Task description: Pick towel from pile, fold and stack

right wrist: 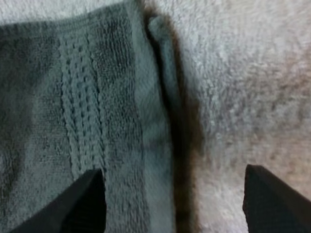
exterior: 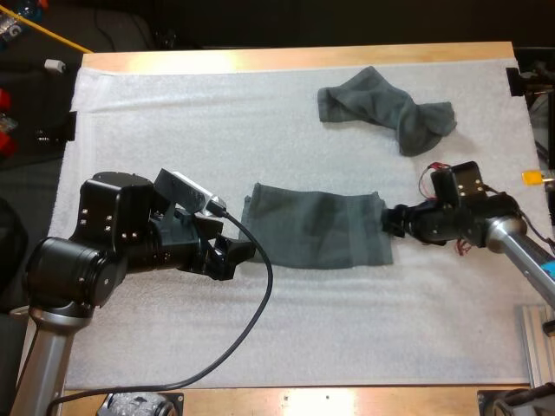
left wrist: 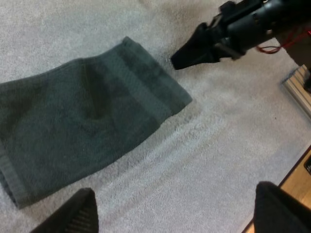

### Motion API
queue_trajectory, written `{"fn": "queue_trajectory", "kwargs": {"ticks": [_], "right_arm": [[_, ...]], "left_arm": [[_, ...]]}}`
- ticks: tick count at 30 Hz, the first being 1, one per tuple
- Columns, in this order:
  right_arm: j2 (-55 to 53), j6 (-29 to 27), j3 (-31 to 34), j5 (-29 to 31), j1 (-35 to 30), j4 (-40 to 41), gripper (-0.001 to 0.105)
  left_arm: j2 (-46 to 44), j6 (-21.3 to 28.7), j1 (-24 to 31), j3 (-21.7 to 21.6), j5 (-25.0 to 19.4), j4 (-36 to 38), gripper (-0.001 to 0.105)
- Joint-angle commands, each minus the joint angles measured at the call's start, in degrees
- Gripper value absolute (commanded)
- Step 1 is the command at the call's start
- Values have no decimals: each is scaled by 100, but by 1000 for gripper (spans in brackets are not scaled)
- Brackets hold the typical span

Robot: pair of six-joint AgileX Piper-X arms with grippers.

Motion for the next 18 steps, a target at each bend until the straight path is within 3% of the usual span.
{"fn": "queue_trajectory", "kwargs": {"ticks": [1,11,18], "right_arm": [[63,-2,-35,-179,-23,-140,59],[793,654,-35,-955,-23,-958,59],[1074,860,-35,-1366,-23,-1006,59]], "left_arm": [[-34,-23,-18,-50,85,27,65],[-34,-42,-18,-50,85,29,65],[-34,-52,-18,-50,85,39,65]]}}
